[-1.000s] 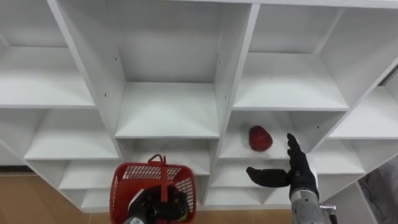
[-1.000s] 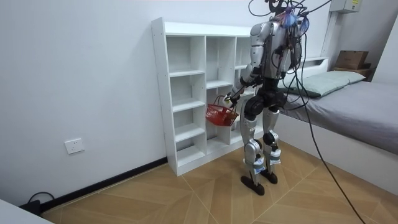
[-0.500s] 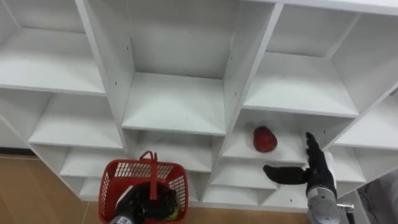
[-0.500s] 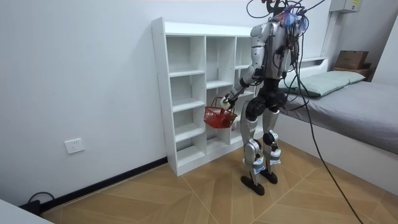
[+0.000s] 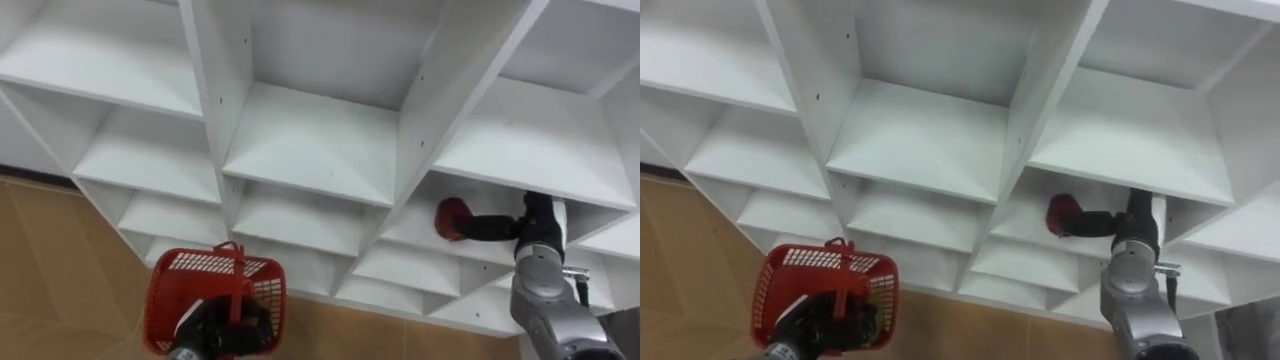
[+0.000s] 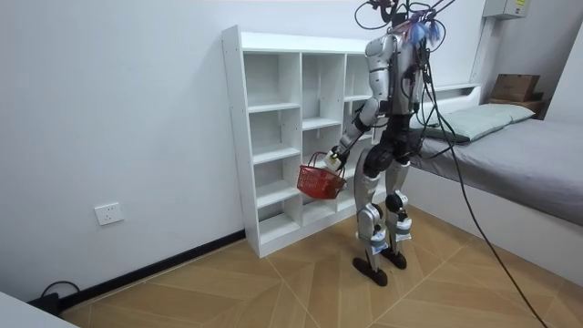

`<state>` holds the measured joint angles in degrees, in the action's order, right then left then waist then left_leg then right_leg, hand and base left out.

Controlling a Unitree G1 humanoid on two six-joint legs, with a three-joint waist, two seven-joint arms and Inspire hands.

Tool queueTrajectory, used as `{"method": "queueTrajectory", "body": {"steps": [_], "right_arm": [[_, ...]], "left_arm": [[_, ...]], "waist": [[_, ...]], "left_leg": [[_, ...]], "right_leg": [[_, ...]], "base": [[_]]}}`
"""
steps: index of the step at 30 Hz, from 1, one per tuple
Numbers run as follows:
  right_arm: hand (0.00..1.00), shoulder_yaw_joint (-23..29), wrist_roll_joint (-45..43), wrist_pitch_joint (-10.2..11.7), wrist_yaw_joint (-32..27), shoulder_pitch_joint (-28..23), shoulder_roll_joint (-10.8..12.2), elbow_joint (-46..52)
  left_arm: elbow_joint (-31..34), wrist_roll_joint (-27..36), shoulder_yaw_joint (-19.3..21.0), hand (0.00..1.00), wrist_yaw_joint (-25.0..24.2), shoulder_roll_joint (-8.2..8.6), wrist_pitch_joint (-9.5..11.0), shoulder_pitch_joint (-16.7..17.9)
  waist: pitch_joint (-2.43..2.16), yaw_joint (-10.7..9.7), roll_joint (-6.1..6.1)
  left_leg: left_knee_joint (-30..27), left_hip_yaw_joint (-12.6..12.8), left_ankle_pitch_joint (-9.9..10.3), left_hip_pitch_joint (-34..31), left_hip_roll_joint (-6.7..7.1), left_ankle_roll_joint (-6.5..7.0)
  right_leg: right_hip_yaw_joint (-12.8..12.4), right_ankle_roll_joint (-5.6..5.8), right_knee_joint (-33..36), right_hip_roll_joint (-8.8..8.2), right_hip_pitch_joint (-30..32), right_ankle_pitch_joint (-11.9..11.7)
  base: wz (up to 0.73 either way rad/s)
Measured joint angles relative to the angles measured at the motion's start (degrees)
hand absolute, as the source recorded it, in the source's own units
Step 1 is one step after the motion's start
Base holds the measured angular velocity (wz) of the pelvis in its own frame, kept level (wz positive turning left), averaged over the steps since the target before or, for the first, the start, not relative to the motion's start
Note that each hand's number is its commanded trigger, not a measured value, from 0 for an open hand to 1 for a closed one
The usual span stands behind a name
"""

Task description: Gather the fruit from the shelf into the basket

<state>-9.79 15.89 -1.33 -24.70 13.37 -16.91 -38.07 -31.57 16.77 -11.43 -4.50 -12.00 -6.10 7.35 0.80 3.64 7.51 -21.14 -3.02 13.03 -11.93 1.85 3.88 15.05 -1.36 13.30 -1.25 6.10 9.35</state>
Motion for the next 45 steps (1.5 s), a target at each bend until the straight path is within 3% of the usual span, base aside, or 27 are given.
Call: {"method": "queueTrajectory", "body": {"steps": [4,7,13,17,26,35,45], "right_arm": [[0.00,0.2,0.1,0.0,0.5,3.7,-0.2,-4.2],[0.00,0.1,0.9,0.0,0.7,4.0,-0.2,-5.1],[0.00,-0.2,1.5,0.0,1.1,4.4,-0.3,-7.0],[0.00,-0.2,1.6,0.0,0.9,4.6,-0.3,-7.0],[0.00,-0.3,1.8,0.0,0.9,4.7,0.2,-9.2],[0.00,-0.3,1.7,0.1,0.9,6.1,0.9,-10.9],[0.00,-0.2,1.7,1.2,0.9,9.0,0.8,-14.0]], "left_arm": [[-1.6,-2.0,-0.1,1.00,-0.6,-0.28,0.2,-0.1],[-3.4,-2.0,-0.3,1.00,-1.1,-0.31,0.2,0.0],[-5.0,-2.0,-0.3,1.00,-1.3,-0.26,0.2,-0.1],[-6.7,-2.0,-0.7,1.00,-1.3,-0.15,0.2,-1.4],[-11.5,-1.8,-2.0,1.00,-1.3,0.57,0.2,-5.0],[-14.0,-1.6,-2.9,1.00,-1.1,1.34,0.2,-8.4],[-14.7,-0.6,-3.0,1.00,-0.9,2.11,0.2,-9.3]], "waist": [[0.04,0.4,-0.03],[0.33,1.2,-0.10],[0.42,2.3,-0.11],[0.51,2.9,-0.04],[1.20,3.2,-0.35],[1.30,2.9,-0.76],[1.22,2.9,-1.82]], "left_leg": [[-0.4,-0.5,0.0,-1.3,0.08,0.00],[-0.5,-0.8,0.1,-2.0,0.06,-0.07],[-0.6,-0.6,-0.1,-3.8,0.03,-0.14],[-0.6,-0.4,-0.1,-4.5,-0.01,-0.14],[-0.5,-0.2,-0.1,-5.1,-0.03,-0.13],[-1.4,0.5,-0.2,-7.9,-0.13,-0.03],[-1.7,1.1,-0.2,-8.7,-0.14,0.11]], "right_leg": [[0.7,-0.01,0.4,-0.05,0.9,0.0],[1.0,-0.03,0.6,-0.08,1.4,0.0],[0.9,-0.03,1.5,-0.22,3.6,0.0],[0.8,-0.03,1.6,-0.25,4.5,0.0],[0.7,-0.03,1.6,-0.32,5.4,0.0],[0.7,-0.03,2.8,-0.57,8.6,0.0],[-0.2,-0.04,3.7,-0.67,9.9,0.0]], "base": [[0.10],[0.05],[0.00],[-0.01],[-0.01],[-0.03],[-0.03]]}}
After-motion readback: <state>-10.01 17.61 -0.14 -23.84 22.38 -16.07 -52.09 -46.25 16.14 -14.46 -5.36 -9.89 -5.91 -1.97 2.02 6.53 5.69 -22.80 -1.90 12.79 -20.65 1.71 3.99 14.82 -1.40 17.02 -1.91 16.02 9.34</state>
